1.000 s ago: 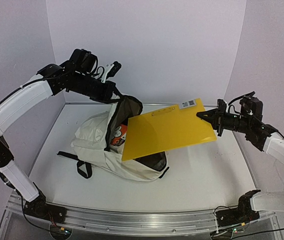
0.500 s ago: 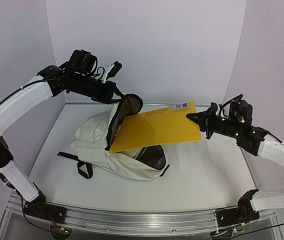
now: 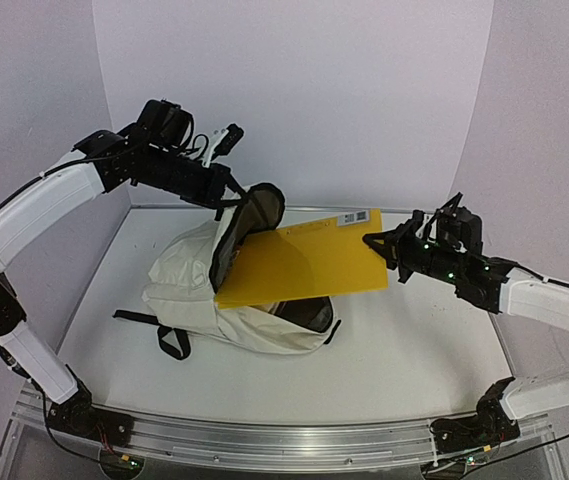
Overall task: Pack the student bag
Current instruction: Place the stationery in the student bag.
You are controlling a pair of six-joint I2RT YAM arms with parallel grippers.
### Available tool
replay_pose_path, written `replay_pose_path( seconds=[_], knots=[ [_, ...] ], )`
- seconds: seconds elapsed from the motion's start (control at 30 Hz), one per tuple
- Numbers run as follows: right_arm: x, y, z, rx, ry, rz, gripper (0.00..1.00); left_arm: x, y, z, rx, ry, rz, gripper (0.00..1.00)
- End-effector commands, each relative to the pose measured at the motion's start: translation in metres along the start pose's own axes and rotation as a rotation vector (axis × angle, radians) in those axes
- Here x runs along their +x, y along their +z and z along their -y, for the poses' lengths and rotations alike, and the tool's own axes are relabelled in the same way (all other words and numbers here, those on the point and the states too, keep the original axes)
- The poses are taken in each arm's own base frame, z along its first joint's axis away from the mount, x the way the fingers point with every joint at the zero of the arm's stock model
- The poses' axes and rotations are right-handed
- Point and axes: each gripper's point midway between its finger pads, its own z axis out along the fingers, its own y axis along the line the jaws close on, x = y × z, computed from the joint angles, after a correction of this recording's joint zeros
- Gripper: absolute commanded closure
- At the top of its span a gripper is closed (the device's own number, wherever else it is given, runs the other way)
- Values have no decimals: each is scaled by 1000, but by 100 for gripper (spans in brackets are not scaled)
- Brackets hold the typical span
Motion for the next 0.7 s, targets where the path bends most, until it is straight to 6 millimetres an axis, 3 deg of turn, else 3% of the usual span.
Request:
replay_pose_path(
  seconds=[0.0,0.3,0.67],
  knots=[
    [-49,-18,-51,-87,-132,252,100,-60,-74,62,127,187,243,100],
    [-54,-17,-49,-59,-201,299,100,-62,-79,70,163,204,240,100],
    [-55,-16,-44,-177,-40,433,100,-61,-75,82,245,191,227,100]
  ],
)
